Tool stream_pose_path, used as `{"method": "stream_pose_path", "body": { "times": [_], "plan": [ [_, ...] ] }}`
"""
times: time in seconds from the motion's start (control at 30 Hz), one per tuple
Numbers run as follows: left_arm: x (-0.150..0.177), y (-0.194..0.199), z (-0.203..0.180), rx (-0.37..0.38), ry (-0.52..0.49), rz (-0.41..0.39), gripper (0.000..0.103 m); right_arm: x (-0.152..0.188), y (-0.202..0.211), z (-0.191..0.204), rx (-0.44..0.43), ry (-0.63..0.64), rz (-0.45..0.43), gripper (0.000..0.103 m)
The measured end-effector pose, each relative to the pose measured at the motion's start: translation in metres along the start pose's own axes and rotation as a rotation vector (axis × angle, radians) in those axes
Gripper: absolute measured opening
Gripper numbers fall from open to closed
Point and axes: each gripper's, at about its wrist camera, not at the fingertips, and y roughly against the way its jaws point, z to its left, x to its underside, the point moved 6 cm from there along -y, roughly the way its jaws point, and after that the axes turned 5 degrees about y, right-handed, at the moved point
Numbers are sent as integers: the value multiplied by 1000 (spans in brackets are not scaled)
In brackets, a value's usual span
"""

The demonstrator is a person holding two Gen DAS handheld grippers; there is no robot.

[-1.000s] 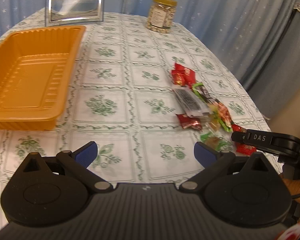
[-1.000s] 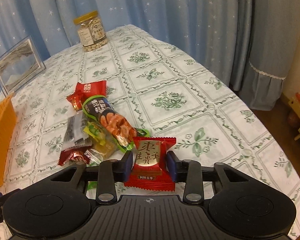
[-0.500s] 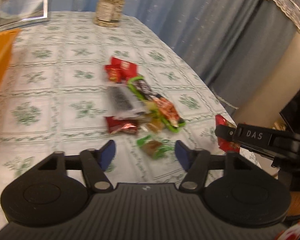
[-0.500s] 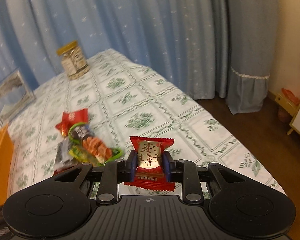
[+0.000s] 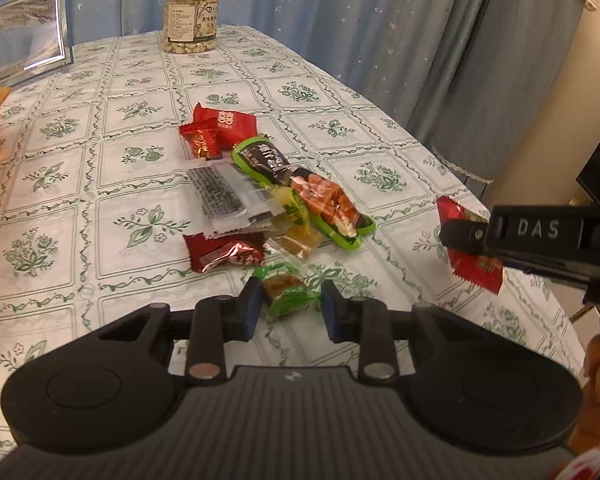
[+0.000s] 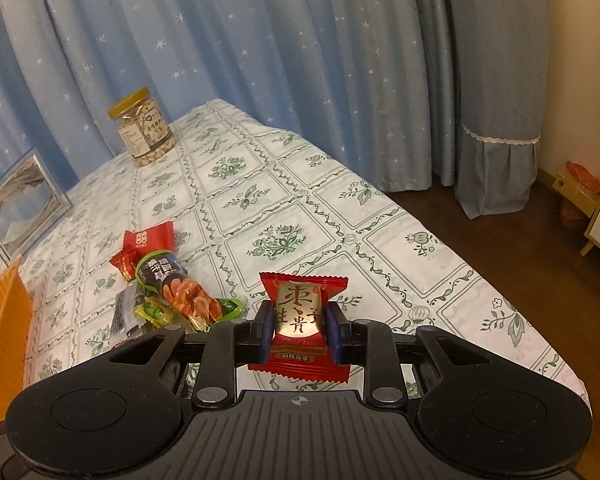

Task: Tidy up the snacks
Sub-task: 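Carry both snacks to the orange tray and open both tools over it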

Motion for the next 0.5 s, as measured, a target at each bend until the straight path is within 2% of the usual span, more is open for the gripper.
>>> {"method": "stream_pose_path", "body": {
  "times": [0.27, 0.5],
  "plan": [
    [6, 18, 13, -25, 11, -6, 23, 3, 3, 17, -23, 66, -1, 27],
    [13, 59, 33, -54, 57, -29, 23, 14, 20, 40, -87, 106, 19, 27]
  ]
}}
